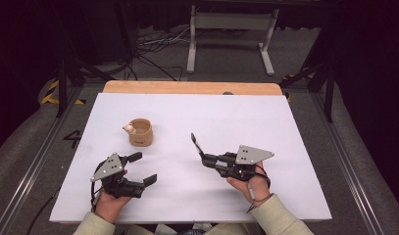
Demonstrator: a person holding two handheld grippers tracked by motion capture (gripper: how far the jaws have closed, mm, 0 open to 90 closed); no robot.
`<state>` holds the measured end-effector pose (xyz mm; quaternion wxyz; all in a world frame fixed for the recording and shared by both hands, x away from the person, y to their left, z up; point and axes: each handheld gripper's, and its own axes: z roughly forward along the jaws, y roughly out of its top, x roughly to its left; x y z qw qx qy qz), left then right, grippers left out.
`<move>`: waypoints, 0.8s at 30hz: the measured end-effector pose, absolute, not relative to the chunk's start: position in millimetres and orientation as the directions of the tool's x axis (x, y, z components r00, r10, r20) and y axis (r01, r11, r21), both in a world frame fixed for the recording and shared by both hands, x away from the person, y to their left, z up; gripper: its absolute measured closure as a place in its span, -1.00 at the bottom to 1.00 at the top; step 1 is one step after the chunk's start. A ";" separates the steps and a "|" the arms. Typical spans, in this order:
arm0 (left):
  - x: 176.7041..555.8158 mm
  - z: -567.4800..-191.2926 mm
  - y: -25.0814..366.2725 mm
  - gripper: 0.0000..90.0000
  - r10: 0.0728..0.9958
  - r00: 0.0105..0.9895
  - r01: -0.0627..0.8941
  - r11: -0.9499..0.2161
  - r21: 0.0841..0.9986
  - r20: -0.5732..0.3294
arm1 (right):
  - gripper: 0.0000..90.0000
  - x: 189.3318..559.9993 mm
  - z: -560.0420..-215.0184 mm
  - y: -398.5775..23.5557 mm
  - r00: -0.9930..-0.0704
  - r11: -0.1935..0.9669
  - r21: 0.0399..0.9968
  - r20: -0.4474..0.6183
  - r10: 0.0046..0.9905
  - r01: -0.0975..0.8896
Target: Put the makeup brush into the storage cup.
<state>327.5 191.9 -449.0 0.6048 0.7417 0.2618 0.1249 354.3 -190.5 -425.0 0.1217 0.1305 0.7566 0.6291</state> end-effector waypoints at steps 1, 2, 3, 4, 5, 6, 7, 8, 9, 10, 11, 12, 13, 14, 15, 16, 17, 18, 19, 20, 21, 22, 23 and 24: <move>328.1 -448.5 190.9 -0.90 0.533 0.837 0.230 -0.134 0.964 -0.126 | 0.78 353.7 -426.1 -190.9 -0.935 0.171 0.985 -0.024 0.353 0.039; 328.4 -448.3 189.5 -0.90 0.529 0.839 0.230 -0.133 0.964 -0.127 | 0.78 353.2 -426.9 -191.1 -0.934 0.162 0.986 -0.024 0.356 0.036; 329.1 -448.1 188.1 -0.90 0.522 0.843 0.228 -0.134 0.964 -0.127 | 0.78 352.7 -427.6 -191.4 -0.934 0.151 0.988 -0.024 0.356 0.032; 329.6 -447.5 187.0 -0.90 0.516 0.848 0.225 -0.136 0.965 -0.125 | 0.78 352.1 -428.3 -191.7 -0.935 0.144 0.989 -0.027 0.354 0.026; 329.8 -447.1 186.3 -0.90 0.509 0.852 0.221 -0.135 0.966 -0.124 | 0.78 351.5 -428.9 -192.1 -0.936 0.139 0.990 -0.034 0.352 0.017; 330.0 -446.4 185.5 -0.90 0.497 0.859 0.213 -0.129 0.968 -0.123 | 0.78 351.0 -429.4 -192.2 -0.935 0.135 0.991 -0.036 0.352 0.012; 329.9 -445.0 184.6 -0.91 0.480 0.868 0.207 -0.116 0.971 -0.128 | 0.78 350.5 -430.0 -192.4 -0.936 0.131 0.991 -0.039 0.350 0.008; 330.0 -444.0 184.0 -0.93 0.469 0.874 0.202 -0.112 0.973 -0.127 | 0.78 349.9 -430.9 -192.8 -0.936 0.128 0.992 -0.042 0.348 0.003; 330.4 -443.1 183.5 -0.93 0.462 0.878 0.196 -0.114 0.974 -0.123 | 0.78 349.6 -431.5 -192.8 -0.937 0.125 0.992 -0.042 0.346 0.002; 330.2 -442.3 182.1 -0.93 0.458 0.880 0.196 -0.108 0.975 -0.126 | 0.78 349.6 -432.1 -192.7 -0.937 0.124 0.992 -0.045 0.345 -0.002; 330.4 -441.3 181.4 -0.93 0.449 0.885 0.191 -0.112 0.975 -0.122 | 0.78 349.7 -433.0 -192.8 -0.937 0.120 0.993 -0.045 0.345 -0.004; 330.1 -440.4 179.4 -0.94 0.444 0.887 0.191 -0.106 0.976 -0.125 | 0.78 349.8 -434.0 -193.1 -0.936 0.114 0.994 -0.043 0.349 -0.003; 330.3 -439.4 178.2 -0.94 0.440 0.890 0.184 -0.111 0.977 -0.118 | 0.78 350.0 -435.2 -193.9 -0.934 0.106 0.994 -0.041 0.354 -0.004; 330.3 -438.6 176.8 -0.94 0.438 0.892 0.175 -0.113 0.978 -0.110 | 0.78 350.0 -436.0 -194.5 -0.932 0.098 0.995 -0.040 0.359 -0.005; 330.2 -437.9 175.6 -0.94 0.431 0.896 0.174 -0.115 0.978 -0.108 | 0.78 350.1 -437.0 -194.7 -0.932 0.085 0.996 -0.038 0.360 -0.008; 330.0 -437.3 174.3 -0.94 0.429 0.897 0.171 -0.114 0.979 -0.107 | 0.78 349.9 -437.7 -195.3 -0.931 0.083 0.997 -0.038 0.363 -0.008; 329.8 -436.9 173.3 -0.94 0.427 0.898 0.169 -0.112 0.979 -0.106 | 0.78 349.7 -438.4 -195.7 -0.929 0.083 0.997 -0.039 0.368 -0.009; 329.9 -436.1 172.3 -0.94 0.423 0.901 0.164 -0.120 0.979 -0.100 | 0.78 349.5 -439.0 -195.8 -0.928 0.080 0.997 -0.039 0.371 -0.010; 329.7 -435.8 171.5 -0.94 0.420 0.902 0.165 -0.120 0.979 -0.101 | 0.78 349.5 -439.9 -196.1 -0.928 0.079 0.997 -0.042 0.369 -0.014; 329.7 -435.4 170.9 -0.94 0.420 0.902 0.165 -0.122 0.979 -0.100 | 0.78 349.3 -440.3 -196.2 -0.928 0.080 0.997 -0.041 0.370 -0.012; 329.8 -434.3 169.7 -0.94 0.416 0.904 0.162 -0.124 0.979 -0.097 | 0.78 349.1 -440.7 -196.2 -0.928 0.080 0.997 -0.042 0.371 -0.013; 329.9 -433.4 168.9 -0.94 0.416 0.904 0.163 -0.122 0.979 -0.099 | 0.78 349.2 -441.4 -196.0 -0.927 0.081 0.997 -0.044 0.372 -0.015; 330.5 -432.1 168.0 -0.94 0.410 0.907 0.162 -0.124 0.979 -0.098 | 0.78 349.2 -441.5 -196.0 -0.927 0.082 0.997 -0.045 0.373 -0.015; 330.8 -431.0 167.3 -0.94 0.411 0.906 0.164 -0.122 0.979 -0.101 | 0.78 349.3 -441.5 -195.9 -0.927 0.081 0.997 -0.045 0.372 -0.016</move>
